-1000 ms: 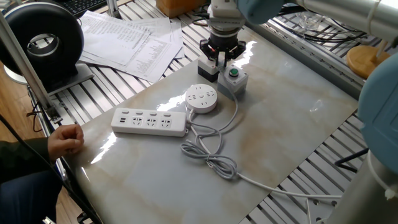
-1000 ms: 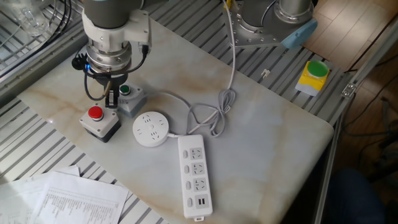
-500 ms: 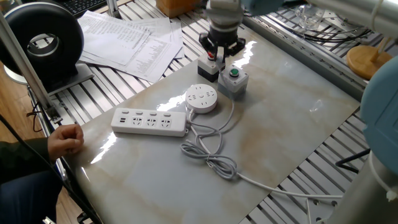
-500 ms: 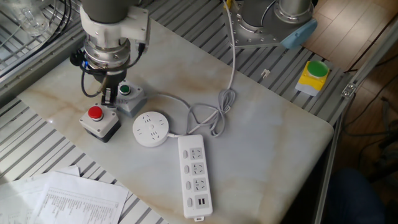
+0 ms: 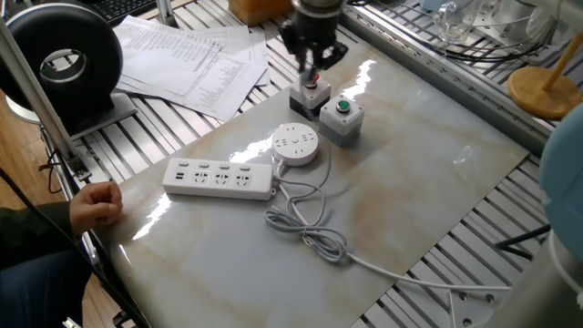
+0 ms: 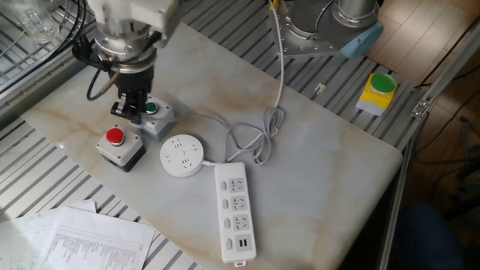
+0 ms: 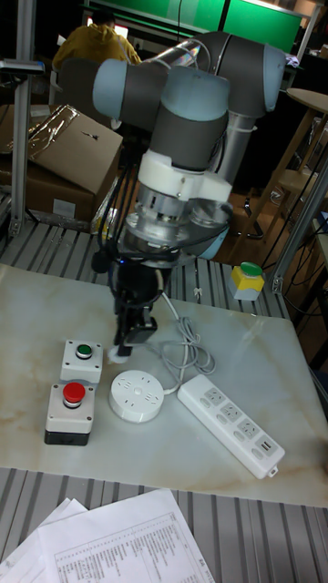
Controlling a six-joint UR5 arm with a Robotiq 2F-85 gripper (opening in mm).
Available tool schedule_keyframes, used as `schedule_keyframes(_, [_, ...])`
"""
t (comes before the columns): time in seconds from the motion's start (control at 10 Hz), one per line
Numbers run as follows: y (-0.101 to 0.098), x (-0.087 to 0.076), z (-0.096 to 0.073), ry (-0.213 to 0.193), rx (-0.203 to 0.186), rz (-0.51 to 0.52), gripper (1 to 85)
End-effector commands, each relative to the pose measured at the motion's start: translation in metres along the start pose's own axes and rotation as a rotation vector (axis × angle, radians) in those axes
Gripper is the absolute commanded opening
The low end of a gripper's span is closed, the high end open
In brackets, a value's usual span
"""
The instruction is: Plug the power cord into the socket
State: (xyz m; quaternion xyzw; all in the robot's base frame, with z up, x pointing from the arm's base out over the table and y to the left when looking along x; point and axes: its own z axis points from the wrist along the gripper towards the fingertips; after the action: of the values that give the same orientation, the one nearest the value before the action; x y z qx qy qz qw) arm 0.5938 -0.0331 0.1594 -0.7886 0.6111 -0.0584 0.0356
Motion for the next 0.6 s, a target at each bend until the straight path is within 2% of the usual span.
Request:
schedule_keyframes(0.0, [-0.013, -0.057, -0.001, -0.107, 0.040, 0.232, 1.0])
schedule_keyframes(0.2, [-0.018, -0.072, 0.012, -0.124, 0.091, 0.299, 1.0])
schedule_keyframes(0.4, [-0.026, -0.091, 0.028, -0.192, 0.138, 0.387, 1.0])
schedule_keyframes(0.5, [-0.034, -0.089, 0.036, -0.199, 0.172, 0.424, 1.0])
